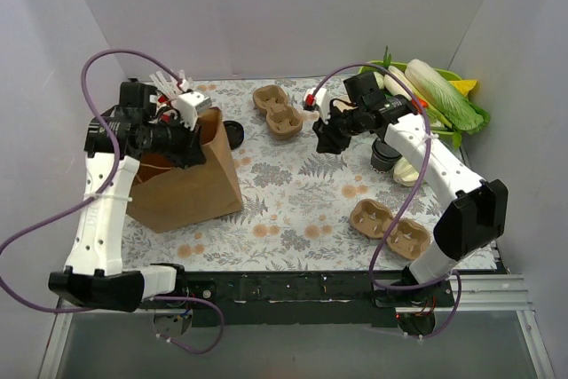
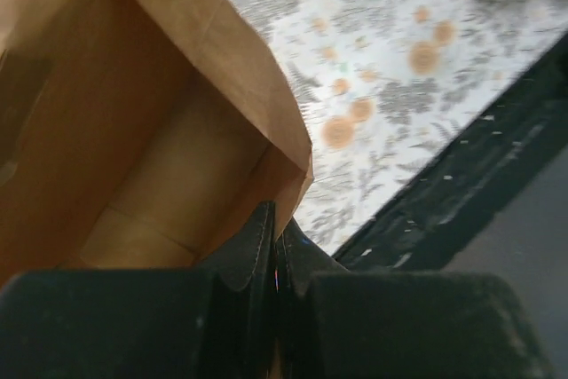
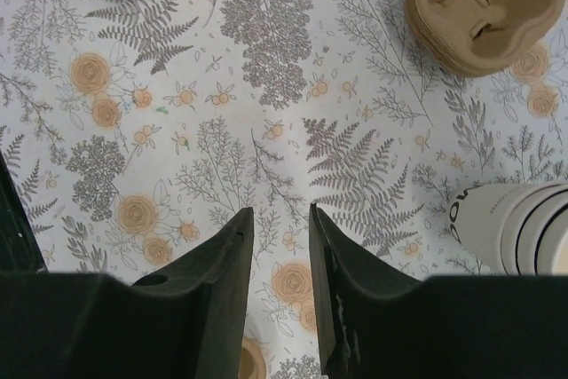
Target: Pack the takeout coffee
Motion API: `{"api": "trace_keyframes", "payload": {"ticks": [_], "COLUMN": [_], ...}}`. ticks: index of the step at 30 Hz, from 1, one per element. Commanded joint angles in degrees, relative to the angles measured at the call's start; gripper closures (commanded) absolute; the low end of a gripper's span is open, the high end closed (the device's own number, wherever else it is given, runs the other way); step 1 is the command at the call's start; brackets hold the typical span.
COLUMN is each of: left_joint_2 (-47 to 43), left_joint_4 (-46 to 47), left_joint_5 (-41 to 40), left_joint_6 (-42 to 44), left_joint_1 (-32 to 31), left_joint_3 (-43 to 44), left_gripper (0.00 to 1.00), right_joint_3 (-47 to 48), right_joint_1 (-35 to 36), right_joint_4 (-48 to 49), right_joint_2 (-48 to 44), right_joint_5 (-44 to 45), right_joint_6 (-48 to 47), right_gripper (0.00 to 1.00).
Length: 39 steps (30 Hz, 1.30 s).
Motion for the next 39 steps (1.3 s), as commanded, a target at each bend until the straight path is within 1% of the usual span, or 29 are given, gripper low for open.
{"api": "trace_keyframes", "payload": {"ticks": [1,4,7,8,9,11,12,14,15,18,19,21,22,23,24,25,26,27,28,29,30,31,33,36,39], "left_joint_2": [4.10,6.74,10.70,12.53,13.33,15.18,16.67,18.52,20.44,23.35,25.28,27.31,28.80,29.51,30.12,31.17,31.45,31.36,30.93,29.35,28.21,27.15,24.17,24.24,23.37], "left_joint_4": [0.82,2.41,3.38,3.55,3.90,3.99,4.08,4.00,3.99,4.61,4.61,5.22,5.57,6.10,6.80,6.98,7.16,8.55,9.70,11.36,15.90,18.21,24.26,24.22,24.21], "left_joint_5": [11.39,11.13,11.21,11.21,11.21,11.21,11.39,11.13,11.13,11.30,10.87,11.47,12.09,12.88,13.49,14.11,14.98,15.17,15.34,15.43,15.17,14.82,13.86,12.19,10.87], "left_joint_6": [-5.72,-6.69,-7.57,-7.75,-7.83,-7.49,-7.31,-7.22,-7.22,-7.22,-7.22,-7.04,-7.39,-7.66,-7.92,-8.10,-8.19,-8.19,-8.45,-9.06,-9.85,-10.81,-13.89,-14.52,-13.90], "left_joint_1": [-3.61,-7.73,-12.57,-13.97,-16.68,-19.42,-22.48,-25.66,-28.55,-32.69,-33.40,-34.55,-34.64,-34.73,-34.73,-34.73,-34.73,-34.73,-34.73,-34.73,-34.73,-34.73,-34.73,-34.73,-34.73], "left_joint_3": [3.21,5.94,8.49,9.10,9.89,12.09,12.79,15.08,15.87,19.56,20.44,22.73,23.25,24.82,25.88,27.46,28.87,31.32,31.95,32.13,31.18,30.39,28.63,29.41,28.01], "left_gripper": [1.00,1.00,1.00,1.00,1.00,1.00,1.00,1.00,1.00,1.00,1.00,1.00,0.99,0.90,0.76,0.52,0.45,0.37,0.29,0.10,0.06,0.03,0.02,0.02,0.02], "right_joint_3": [3.37,2.68,-1.18,-2.67,-5.82,-9.35,-12.07,-14.28,-15.60,-19.20,-20.34,-21.32,-23.58,-25.00,-27.01,-29.04,-33.14,-34.93,-36.60,-39.83,-41.00,-42.40,-45.65,-47.77,-47.69], "right_joint_1": [-2.91,-4.23,-4.58,-4.76,-5.02,-6.68,-7.47,-10.28,-11.16,-15.64,-17.83,-19.78,-21.27,-21.80,-22.16,-22.25,-22.25,-22.25,-22.33,-22.33,-22.25,-22.25,-22.25,-22.25,-22.33], "right_joint_4": [-2.79,-3.58,-4.02,-4.20,-4.11,-3.85,-4.89,-6.22,-7.79,-9.21,-10.86,-13.50,-15.95,-17.02,-18.25,-18.96,-19.05,-18.88,-18.70,-18.70,-19.05,-19.49,-19.84,-19.50,-18.18], "right_joint_2": [1.59,0.89,-2.00,-4.27,-5.60,-9.20,-10.18,-12.72,-13.52,-17.03,-17.74,-20.20,-21.34,-23.70,-25.11,-26.69,-30.19,-32.05,-33.81,-37.13,-38.65,-39.97,-42.79,-43.24,-41.22], "right_joint_5": [0.78,1.48,3.58,4.38,5.26,6.76,7.11,7.29,7.46,7.29,6.94,5.98,5.88,5.97,6.14,6.67,7.37,7.99,9.04,9.05,9.05,9.05,10.36,12.03,13.00], "right_joint_6": [-0.61,-0.96,-2.27,-2.54,-2.97,-2.98,-3.06,-3.59,-4.03,-7.10,-10.07,-14.55,-16.67,-21.39,-23.70,-25.20,-26.43,-26.53,-26.62,-26.71,-27.67,-28.20,-28.99,-28.73,-26.72], "right_gripper": [0.61,0.61,0.61,0.60,0.59,0.57,0.56,0.56,0.56,0.56,0.56,0.55,0.55,0.55,0.51,0.47,0.42,0.33,0.29,0.26,0.22,0.21,0.19,0.20,0.22]}}
